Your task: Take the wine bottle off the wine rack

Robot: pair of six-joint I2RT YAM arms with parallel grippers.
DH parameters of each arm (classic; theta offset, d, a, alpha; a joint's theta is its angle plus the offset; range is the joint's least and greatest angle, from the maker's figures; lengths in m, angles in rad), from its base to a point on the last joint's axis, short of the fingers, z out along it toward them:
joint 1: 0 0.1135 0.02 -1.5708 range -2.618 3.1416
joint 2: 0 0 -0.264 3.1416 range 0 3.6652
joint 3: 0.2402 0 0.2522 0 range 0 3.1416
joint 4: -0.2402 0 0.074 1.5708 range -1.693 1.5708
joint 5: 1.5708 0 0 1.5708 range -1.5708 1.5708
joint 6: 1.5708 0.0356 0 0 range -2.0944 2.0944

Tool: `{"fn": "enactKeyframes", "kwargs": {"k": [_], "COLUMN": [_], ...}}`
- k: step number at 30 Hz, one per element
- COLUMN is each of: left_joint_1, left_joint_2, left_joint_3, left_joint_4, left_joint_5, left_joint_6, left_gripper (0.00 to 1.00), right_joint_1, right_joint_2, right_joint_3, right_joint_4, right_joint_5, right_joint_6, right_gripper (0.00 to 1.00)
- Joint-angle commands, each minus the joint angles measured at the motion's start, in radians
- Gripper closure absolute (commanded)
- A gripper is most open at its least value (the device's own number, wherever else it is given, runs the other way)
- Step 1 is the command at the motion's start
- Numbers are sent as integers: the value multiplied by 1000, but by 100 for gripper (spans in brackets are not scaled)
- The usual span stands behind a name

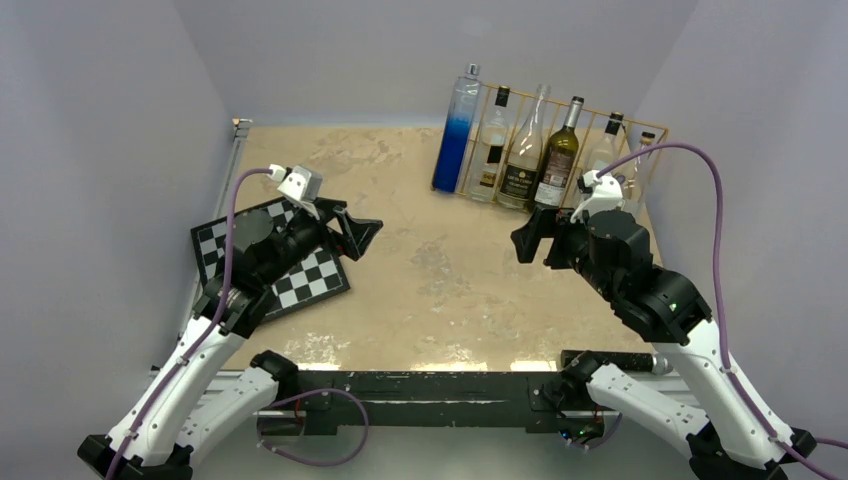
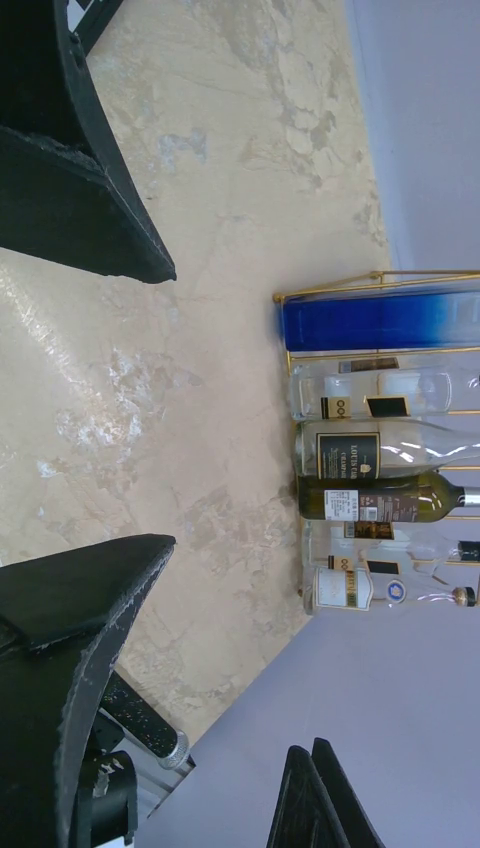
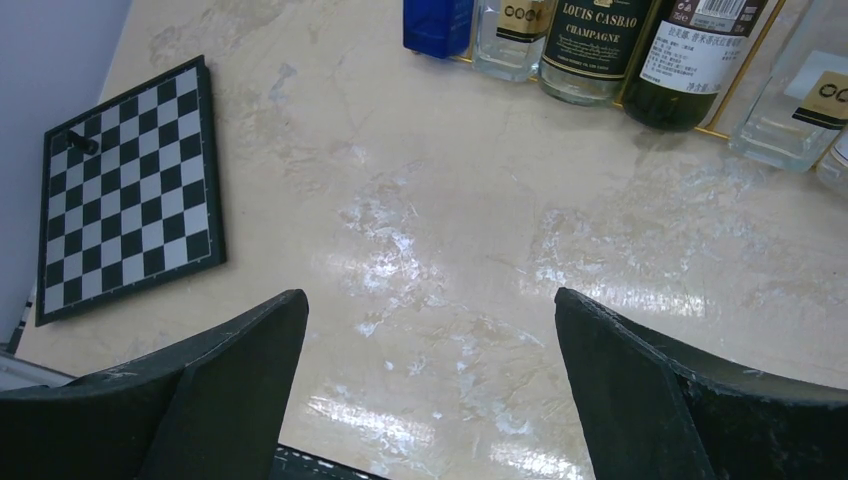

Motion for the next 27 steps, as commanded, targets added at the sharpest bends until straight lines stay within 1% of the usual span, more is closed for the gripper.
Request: {"fn": "enactKeyframes", "kwargs": {"k": [1,7,11,13,15,18,21,23,24,27], "left_joint_1": [-3,-3,-3,-3,-3,-3,-3,-3,-3,-3], "left_joint_2": [-12,-18,-20,-23,-29,-52,-80,-91,-96,-104], "left_joint_3": [33,32,32,31,31,25,12,9,9,10], "left_joint_4": [37,37,36,36,29,26,22,18,15,3], "left_joint_5": [-11,-14,-21,-31,-50,-102,-173,-211,-228,-274], "left_joint_6": [1,1,1,1,1,5,5,3,-1,-15], "left_gripper": [1,1,1,1,1,1,1,1,1,1], "right_joint_1": [-2,-3,-3,-3,-3,-13,-66,-116,-154,-285], "right_joint_2": [-2,-4,19,42,79,167,302,395,433,518], "right_joint_3": [34,27,30,35,51,69,151,221,248,303], "right_joint_4": [9,31,103,160,213,340,395,406,413,410], "right_joint_5": [24,28,49,105,161,323,422,518,534,483], "right_joint_6": [18,19,-19,-67,-154,-248,-333,-377,-390,-375], "right_gripper": [1,1,1,1,1,4,6,12,15,22]}}
